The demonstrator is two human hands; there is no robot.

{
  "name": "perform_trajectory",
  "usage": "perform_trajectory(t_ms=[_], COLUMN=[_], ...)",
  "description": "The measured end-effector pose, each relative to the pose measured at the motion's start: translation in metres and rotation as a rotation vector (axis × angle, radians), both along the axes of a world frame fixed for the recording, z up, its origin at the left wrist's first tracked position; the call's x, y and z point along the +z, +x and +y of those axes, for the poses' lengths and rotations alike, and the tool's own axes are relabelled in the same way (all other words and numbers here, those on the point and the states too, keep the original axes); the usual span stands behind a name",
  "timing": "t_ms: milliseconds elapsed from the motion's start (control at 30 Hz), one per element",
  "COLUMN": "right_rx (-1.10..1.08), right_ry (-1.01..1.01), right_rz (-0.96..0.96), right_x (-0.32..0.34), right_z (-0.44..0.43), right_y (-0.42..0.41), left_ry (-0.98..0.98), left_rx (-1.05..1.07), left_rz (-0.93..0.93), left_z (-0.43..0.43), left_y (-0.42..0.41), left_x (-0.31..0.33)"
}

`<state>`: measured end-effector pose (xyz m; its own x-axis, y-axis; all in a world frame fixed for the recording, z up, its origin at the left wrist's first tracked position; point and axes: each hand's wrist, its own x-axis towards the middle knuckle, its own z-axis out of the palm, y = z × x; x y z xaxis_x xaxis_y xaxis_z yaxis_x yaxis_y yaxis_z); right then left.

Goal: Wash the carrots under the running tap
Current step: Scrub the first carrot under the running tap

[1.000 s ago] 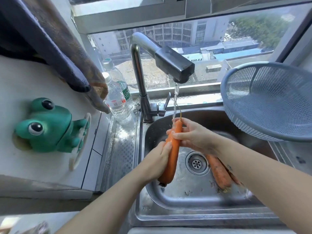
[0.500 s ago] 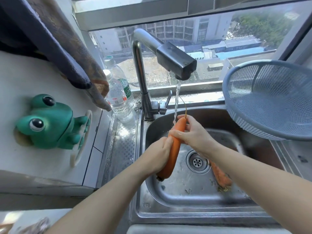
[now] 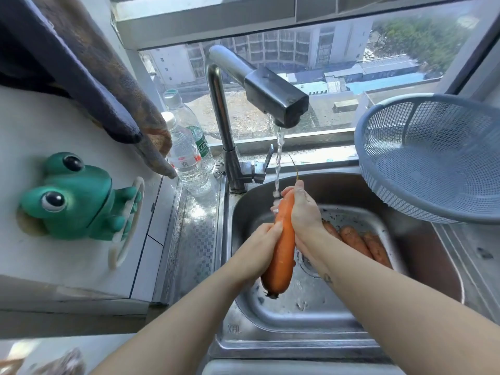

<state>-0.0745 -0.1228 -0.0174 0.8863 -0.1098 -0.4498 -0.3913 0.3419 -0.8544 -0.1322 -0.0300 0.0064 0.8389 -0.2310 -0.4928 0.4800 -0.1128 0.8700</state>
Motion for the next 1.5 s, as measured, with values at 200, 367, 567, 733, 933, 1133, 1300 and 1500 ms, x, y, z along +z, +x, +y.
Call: perform_trajectory(t_ms=[200,367,567,733,933,1133,1300,1500], right_rx=[0.105,0.156,0.194,0.194,0.390,0.340,0.373,0.433], right_ry=[-0.062,0.019,-0.016,-0.152,-0.275,-0.050,0.073,0.026], right_rz=[0.004,0.024,-0.068,-0.135,-0.162,-0.098,-0.072,-0.057], right_x=[0.001,0.005,0.002,0.003,0.003,0.001,0.002,0.003], right_z=[0.000,-0.011,-0.015,-0.009,-0.014,-0.018,-0.014,-0.019], right_y=[-0.008,-0.007,-0.002,-0.001,-0.011,-0.005,-0.007,-0.006], left_ry=[-0.119,-0.242,-0.264,-0.087,-0.102,-0.335,-0.283,-0.141], left_rx=[0.082,0.052,-0.056,0.074,0.165,0.060,0.120,0.150], left_rz=[0.212,0.314,0.154,0.090,0.239,0.322,0.219,0.134], left_z=[-0.008,-0.004,0.004,-0.010,-0.002,0.010,0.006,-0.001], left_y=[0.009,0.011,0.010,0.015,0.020,0.014,0.013,0.021], left_x=[0.003,0.003,0.000,0.005,0.002,-0.005,-0.010,-0.012])
